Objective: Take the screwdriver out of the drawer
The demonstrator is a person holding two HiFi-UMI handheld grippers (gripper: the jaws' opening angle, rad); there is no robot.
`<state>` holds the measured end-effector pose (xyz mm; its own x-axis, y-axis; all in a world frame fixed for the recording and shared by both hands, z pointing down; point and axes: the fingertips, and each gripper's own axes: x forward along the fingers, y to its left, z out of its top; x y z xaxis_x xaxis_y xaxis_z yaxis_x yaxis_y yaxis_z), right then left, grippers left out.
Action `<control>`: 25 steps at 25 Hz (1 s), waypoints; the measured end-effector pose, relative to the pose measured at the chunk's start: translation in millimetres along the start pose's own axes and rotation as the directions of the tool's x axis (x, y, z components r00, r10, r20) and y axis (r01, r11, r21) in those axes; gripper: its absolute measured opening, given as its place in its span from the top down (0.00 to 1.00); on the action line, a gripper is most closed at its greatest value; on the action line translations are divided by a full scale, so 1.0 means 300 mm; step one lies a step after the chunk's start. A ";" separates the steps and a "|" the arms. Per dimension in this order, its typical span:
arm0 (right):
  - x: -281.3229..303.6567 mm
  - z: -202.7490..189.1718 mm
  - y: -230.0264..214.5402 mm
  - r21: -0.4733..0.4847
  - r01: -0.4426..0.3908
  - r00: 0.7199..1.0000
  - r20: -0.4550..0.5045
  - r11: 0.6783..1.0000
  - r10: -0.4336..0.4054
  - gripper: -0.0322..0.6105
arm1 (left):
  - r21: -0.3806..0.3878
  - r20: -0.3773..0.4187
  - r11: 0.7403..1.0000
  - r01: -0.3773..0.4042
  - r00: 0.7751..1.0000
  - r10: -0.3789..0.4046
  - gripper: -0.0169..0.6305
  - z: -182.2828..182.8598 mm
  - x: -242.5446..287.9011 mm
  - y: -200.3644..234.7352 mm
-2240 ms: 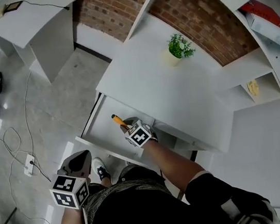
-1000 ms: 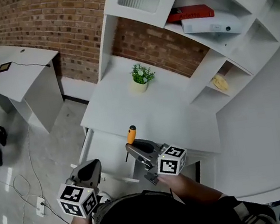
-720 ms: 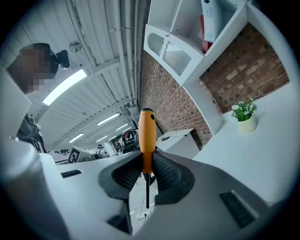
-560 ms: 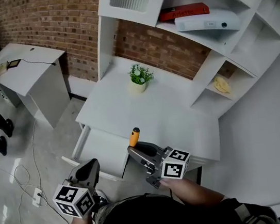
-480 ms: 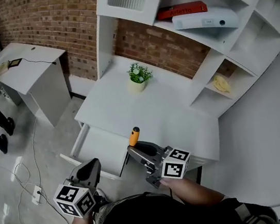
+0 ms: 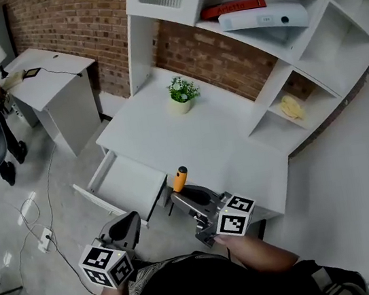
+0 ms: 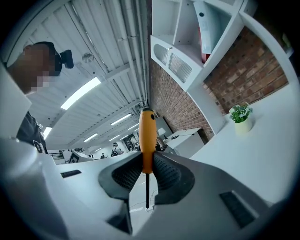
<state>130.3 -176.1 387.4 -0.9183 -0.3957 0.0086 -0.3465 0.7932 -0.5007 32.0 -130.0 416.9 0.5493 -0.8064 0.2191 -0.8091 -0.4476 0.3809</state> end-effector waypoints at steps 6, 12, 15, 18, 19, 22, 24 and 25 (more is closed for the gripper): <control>-0.071 -0.024 0.013 0.012 -0.021 1.000 0.000 1.000 0.021 0.84 | -0.006 -0.006 0.999 -0.052 0.999 0.052 0.95 -0.062 -0.046 -0.069; -0.095 -0.005 0.048 0.018 -0.021 0.999 0.032 1.000 0.020 0.84 | 0.008 -0.006 0.998 -0.059 0.998 0.059 0.95 -0.043 -0.084 -0.088; -0.091 0.011 0.061 0.020 -0.009 0.999 0.051 1.000 0.008 0.84 | 0.033 -0.011 0.999 -0.043 0.999 0.044 0.95 -0.017 -0.092 -0.090; -0.073 0.025 0.080 0.023 0.010 0.997 0.071 1.000 -0.011 0.84 | 0.049 -0.023 0.999 -0.023 0.999 0.024 0.95 0.009 -0.112 -0.082; -0.066 0.029 0.089 0.024 0.016 0.997 0.077 1.000 -0.018 0.84 | 0.052 -0.027 0.999 -0.016 0.999 0.018 0.95 0.019 -0.122 -0.076; -0.037 0.037 0.120 0.017 0.030 0.995 0.092 0.999 -0.031 0.84 | 0.064 -0.034 0.998 -0.003 0.999 0.005 0.95 0.047 -0.154 -0.043; -0.019 0.038 0.137 0.010 0.041 0.994 0.102 0.999 -0.042 0.84 | 0.070 -0.033 0.998 0.006 0.999 -0.004 0.95 0.061 -0.171 -0.019; -0.011 0.036 0.144 0.009 0.048 0.993 0.106 0.999 -0.048 0.84 | 0.072 -0.033 0.997 0.013 0.999 -0.011 0.95 0.065 -0.179 -0.010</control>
<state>120.4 -145.3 356.4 -0.8751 -0.4803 -0.0588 -0.3883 0.7695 -0.5071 0.9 -92.8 386.4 0.5647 -0.7882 0.2447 -0.8147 -0.4848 0.3183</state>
